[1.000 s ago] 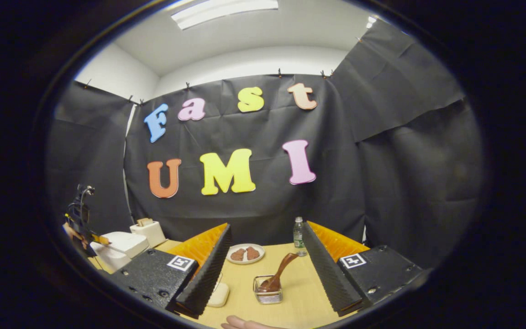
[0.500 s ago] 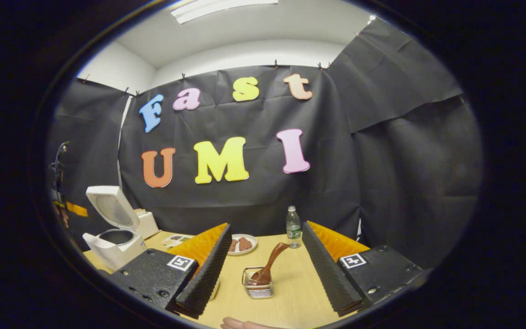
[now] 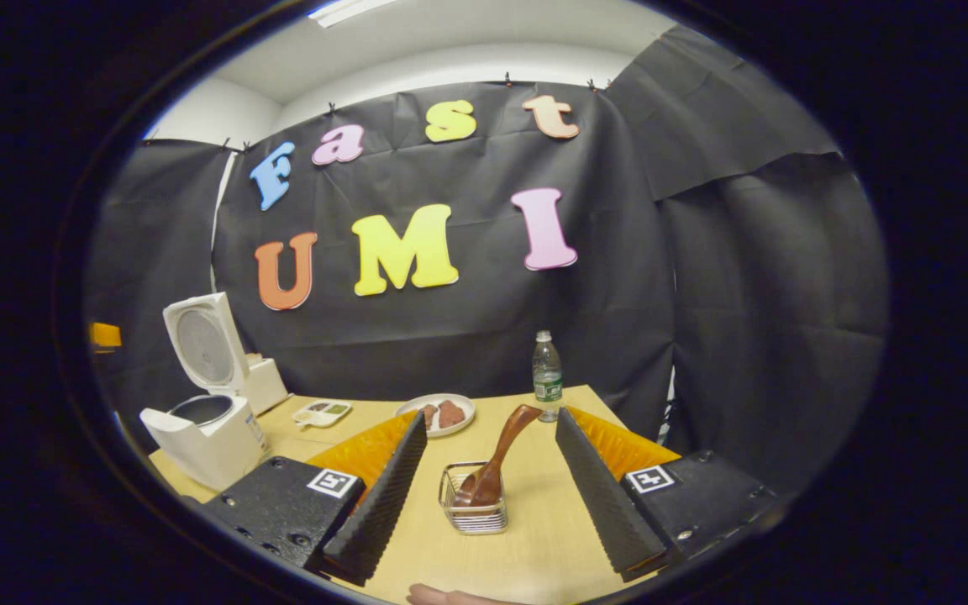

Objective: Close the left gripper, press the button to open the rice cooker; take a wooden spoon from the chopstick holder with the right hand, scoop a spoonful of rice and pour it into the rice cooker, then put the wooden spoon back into the chopstick holder.

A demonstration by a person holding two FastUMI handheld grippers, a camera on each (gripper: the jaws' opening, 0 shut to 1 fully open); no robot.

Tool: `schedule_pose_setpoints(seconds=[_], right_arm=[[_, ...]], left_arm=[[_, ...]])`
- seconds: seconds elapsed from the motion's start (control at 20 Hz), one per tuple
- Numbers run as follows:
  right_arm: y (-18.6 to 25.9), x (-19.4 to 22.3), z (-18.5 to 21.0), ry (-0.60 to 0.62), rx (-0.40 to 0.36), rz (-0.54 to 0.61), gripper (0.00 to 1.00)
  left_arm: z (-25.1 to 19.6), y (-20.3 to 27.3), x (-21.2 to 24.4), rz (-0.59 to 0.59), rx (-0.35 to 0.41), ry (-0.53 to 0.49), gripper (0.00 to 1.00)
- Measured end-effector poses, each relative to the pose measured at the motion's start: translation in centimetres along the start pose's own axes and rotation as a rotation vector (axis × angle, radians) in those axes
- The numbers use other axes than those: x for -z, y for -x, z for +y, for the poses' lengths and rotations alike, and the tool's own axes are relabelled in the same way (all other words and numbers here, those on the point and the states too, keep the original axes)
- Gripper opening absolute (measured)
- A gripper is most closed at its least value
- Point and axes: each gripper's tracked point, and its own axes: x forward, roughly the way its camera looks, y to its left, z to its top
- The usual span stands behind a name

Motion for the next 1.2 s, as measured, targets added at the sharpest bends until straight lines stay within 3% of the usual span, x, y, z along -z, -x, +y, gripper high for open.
schedule_pose_setpoints(seconds=[0.3, 0.4, 0.45, 0.55, 0.65, 0.7, 0.8, 0.85, 0.9, 1.05, 1.15, 1.2], right_arm=[[-5.9, 4.5, -0.6, -0.083, -0.017, 0.108, 1.00], [-7.9, 6.3, -0.8, -0.134, -0.027, 0.151, 1.00], [-8.8, 7.4, -0.7, -0.157, -0.032, 0.178, 0.96], [-10.5, 9.6, -1.1, -0.188, -0.017, 0.235, 1.00], [-11.9, 11.2, -1.0, -0.203, -0.021, 0.277, 0.95], [-12.6, 11.7, -1.2, -0.203, -0.016, 0.287, 1.00], [-13.6, 11.6, -1.2, -0.219, -0.023, 0.258, 0.95], [-14.1, 11.6, -1.3, -0.230, -0.018, 0.254, 1.00], [-14.5, 11.9, -1.6, -0.248, -0.005, 0.265, 0.96], [-14.3, 12.3, 0.2, -0.284, -0.098, 0.291, 0.70], [-14.4, 11.9, -1.0, -0.268, -0.062, 0.270, 0.41], [-14.5, 12.0, -0.6, -0.268, -0.081, 0.273, 0.30]], left_arm=[[0.1, 4.4, -0.3, -0.054, 0.029, -0.042, 0.94], [-0.5, 5.8, 1.0, -0.024, 0.071, -0.071, 0.94], [-0.2, 6.6, 1.3, -0.033, 0.073, -0.086, 0.94], [-0.3, 7.7, 1.4, -0.058, 0.087, -0.101, 0.94], [0.0, 8.3, 2.2, -0.047, 0.084, -0.095, 0.94], [0.3, 8.6, 2.2, -0.050, 0.075, -0.092, 0.94], [0.4, 9.3, 2.2, -0.056, 0.076, -0.084, 0.94], [0.3, 9.9, 2.2, -0.062, 0.083, -0.081, 0.94], [0.2, 10.6, 2.4, -0.066, 0.097, -0.080, 0.94], [0.3, 12.2, 2.1, -0.090, 0.113, -0.076, 0.94], [0.2, 13.0, 1.8, -0.101, 0.116, -0.068, 0.94], [-0.2, 13.3, 1.4, -0.117, 0.125, -0.060, 0.94]])
